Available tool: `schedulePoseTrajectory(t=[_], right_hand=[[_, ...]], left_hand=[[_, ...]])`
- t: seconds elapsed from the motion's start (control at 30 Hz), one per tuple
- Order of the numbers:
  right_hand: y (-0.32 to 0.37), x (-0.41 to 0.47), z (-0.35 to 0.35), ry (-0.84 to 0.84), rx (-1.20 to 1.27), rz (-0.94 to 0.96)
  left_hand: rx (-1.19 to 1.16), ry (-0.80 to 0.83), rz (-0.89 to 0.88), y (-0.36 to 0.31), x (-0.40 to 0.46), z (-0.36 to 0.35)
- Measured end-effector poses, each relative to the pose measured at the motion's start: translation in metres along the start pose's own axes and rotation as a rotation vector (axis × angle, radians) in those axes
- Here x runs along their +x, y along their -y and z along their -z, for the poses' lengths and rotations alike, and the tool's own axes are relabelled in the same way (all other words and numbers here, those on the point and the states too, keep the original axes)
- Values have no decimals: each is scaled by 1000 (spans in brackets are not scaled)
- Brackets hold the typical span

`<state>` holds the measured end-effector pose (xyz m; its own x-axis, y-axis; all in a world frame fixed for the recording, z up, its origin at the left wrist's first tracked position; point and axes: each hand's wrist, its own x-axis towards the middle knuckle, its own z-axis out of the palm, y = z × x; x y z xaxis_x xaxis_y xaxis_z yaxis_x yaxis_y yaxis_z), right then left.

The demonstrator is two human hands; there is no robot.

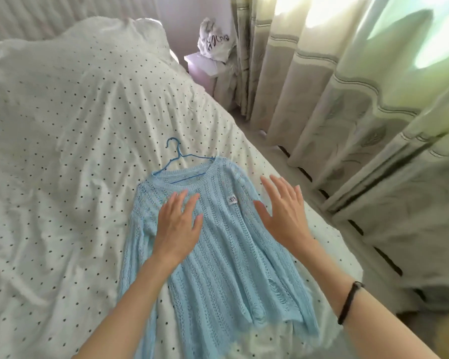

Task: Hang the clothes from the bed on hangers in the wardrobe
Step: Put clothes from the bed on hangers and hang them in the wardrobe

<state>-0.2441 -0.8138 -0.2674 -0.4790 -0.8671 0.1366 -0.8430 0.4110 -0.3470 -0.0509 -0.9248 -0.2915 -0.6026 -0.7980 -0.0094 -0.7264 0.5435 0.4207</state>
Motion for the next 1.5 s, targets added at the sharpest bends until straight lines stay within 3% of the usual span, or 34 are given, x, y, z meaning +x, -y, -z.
schedulePoseTrajectory(t=[0.23,0.43,0.67,0.8,1.07,1.23,1.5], right_hand=[[-26,-125,85,-206,-58,-253],[-66,-254,171,-388,-175,-517],[-80,-448,246,-619,-311,-849],[-68,-563,268,-638,-368,-1044],[-41,-735,302,-799,-515,-1364],[-33,-821,307,-808,-579,-1582],[-77,-901,322,-822,-628,-1796]], left_hand=[[-39,11,-373,-100,-37,31],[-145,6,-817,-242,-81,17],[-249,112,-1244,-382,-228,-9],[-315,154,-1441,-433,-328,-20],[-311,305,-1781,-503,-501,-50],[-330,453,-1930,-541,-587,-77],[-359,620,-2093,-610,-674,-142]])
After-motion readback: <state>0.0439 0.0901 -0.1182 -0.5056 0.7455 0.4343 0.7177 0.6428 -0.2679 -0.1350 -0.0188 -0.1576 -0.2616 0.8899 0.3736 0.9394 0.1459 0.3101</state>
